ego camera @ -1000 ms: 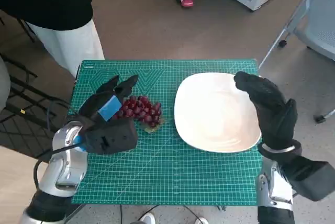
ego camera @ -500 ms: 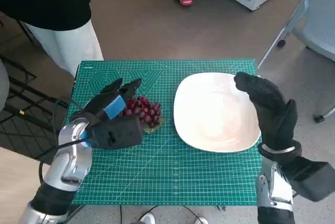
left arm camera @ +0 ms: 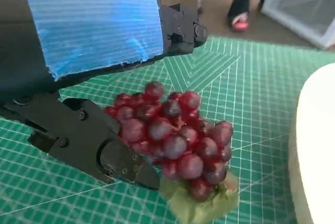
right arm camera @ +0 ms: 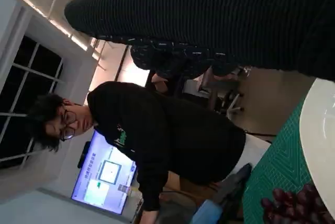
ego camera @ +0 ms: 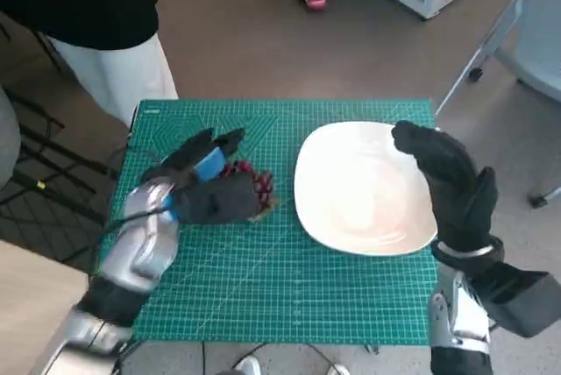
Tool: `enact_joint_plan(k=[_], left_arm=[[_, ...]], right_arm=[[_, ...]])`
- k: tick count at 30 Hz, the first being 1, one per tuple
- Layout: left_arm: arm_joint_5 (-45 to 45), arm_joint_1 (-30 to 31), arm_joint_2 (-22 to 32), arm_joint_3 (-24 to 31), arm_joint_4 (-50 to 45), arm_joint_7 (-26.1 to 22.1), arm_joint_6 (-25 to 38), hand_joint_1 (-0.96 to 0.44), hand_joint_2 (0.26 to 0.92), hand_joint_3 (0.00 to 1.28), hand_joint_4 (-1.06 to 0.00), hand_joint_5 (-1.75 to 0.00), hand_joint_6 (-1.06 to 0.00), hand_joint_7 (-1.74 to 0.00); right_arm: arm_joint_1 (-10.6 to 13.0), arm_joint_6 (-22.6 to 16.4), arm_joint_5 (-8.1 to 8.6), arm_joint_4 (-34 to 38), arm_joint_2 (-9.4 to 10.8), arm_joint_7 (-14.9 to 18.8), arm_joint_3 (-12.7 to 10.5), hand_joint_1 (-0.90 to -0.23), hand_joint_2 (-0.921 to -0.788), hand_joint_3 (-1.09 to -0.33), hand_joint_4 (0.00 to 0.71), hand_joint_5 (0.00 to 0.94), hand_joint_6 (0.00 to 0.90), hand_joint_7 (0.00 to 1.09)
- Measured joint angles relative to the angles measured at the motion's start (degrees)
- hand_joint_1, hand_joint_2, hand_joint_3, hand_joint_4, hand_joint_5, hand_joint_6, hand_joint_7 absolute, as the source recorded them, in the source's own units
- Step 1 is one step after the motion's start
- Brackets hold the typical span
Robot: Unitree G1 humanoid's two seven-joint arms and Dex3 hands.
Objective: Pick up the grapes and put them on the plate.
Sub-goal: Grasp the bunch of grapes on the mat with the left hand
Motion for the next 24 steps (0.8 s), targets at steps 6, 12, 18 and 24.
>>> enact_joint_plan(k=[6,12,18,24], left_arm=[[1.0,-7.0,-3.2,-3.8,14.2,1.5,-0.1,-0.26,0.717,0.0,0.0,0.0,-0.16,0.0],[0.9,-12.9,-6.5,-6.8,26.4,1.6,-1.4,-0.26,0.716,0.0,0.0,0.0,-0.15,0.0],[0.3,-15.1,-7.9,-7.6,32.4,2.5,-4.6,-0.23,0.715,0.0,0.0,0.0,-0.15,0.0],[0.0,-15.5,-8.6,-7.7,36.0,3.9,-6.5,-0.21,0.714,0.0,0.0,0.0,-0.16,-0.01]], right_arm=[[0.0,0.0,-0.02,0.1,0.1,0.0,0.1,-0.634,-0.921,-0.76,0.314,0.0,-0.001,0.36],[0.0,-0.1,-0.07,0.6,0.2,0.0,0.3,-0.633,-0.921,-0.761,0.313,0.0,-0.001,0.36],[-0.1,-0.1,-0.07,0.7,0.2,0.0,0.4,-0.633,-0.921,-0.761,0.314,0.0,-0.001,0.36],[-0.1,-0.1,-0.05,1.0,0.2,0.0,0.4,-0.632,-0.921,-0.762,0.313,0.0,-0.001,0.36]])
